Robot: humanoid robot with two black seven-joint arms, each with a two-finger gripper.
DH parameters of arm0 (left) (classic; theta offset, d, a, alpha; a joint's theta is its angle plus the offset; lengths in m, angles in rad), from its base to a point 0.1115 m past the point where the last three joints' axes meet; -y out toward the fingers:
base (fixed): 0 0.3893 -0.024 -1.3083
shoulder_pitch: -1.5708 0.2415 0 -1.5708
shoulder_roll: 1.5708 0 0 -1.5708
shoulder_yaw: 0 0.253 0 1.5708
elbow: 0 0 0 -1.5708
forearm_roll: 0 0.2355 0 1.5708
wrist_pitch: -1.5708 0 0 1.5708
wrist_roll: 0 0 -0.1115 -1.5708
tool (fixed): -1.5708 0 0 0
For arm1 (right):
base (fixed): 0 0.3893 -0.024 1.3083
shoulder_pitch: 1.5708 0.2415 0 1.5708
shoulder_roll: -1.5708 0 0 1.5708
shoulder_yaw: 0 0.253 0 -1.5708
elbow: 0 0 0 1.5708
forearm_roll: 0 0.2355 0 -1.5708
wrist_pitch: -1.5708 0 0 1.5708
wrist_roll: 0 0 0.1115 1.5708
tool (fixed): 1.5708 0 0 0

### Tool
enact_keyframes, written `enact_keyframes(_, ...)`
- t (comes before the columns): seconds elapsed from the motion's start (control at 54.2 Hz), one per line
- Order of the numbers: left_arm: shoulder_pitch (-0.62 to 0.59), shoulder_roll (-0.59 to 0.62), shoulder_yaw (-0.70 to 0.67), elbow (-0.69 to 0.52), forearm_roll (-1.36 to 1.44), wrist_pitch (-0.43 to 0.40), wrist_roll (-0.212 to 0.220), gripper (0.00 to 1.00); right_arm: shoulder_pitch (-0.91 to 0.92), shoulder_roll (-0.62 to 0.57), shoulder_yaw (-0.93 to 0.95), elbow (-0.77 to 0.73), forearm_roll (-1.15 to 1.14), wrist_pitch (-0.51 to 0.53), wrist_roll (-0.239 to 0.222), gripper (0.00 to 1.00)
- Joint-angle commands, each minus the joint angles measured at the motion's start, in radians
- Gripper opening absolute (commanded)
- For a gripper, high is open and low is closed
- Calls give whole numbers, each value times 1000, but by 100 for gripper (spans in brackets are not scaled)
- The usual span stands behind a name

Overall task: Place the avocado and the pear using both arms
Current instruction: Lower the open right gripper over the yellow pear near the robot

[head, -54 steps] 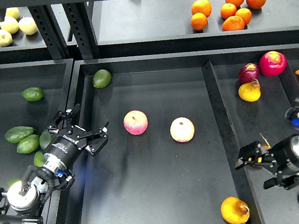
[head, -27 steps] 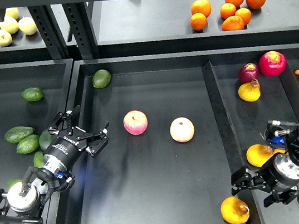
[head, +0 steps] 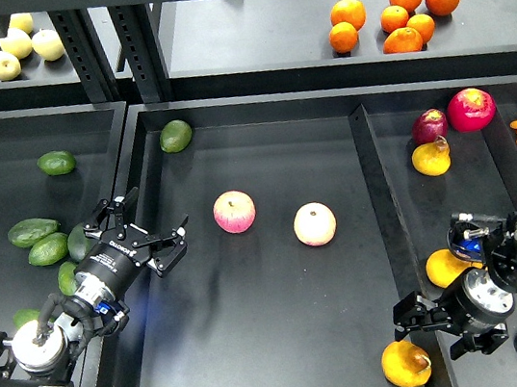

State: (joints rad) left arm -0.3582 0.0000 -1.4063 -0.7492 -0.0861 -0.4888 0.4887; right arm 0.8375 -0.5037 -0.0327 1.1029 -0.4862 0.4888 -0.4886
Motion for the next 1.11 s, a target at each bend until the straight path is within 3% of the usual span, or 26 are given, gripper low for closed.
enact_keyframes(0.0,-2,0,6,-2,-1,0,0,99,0,8,-4,-5,0,0,0,99)
enact_keyframes(0.535,-12,0,7,-30,-1,0,0,99,-3,36,-29,-34,-11,0,0,94)
enact_keyframes(1.089,-10,0,6,-38,-1,0,0,99,-6,47,-35,-60,-6,0,0,70)
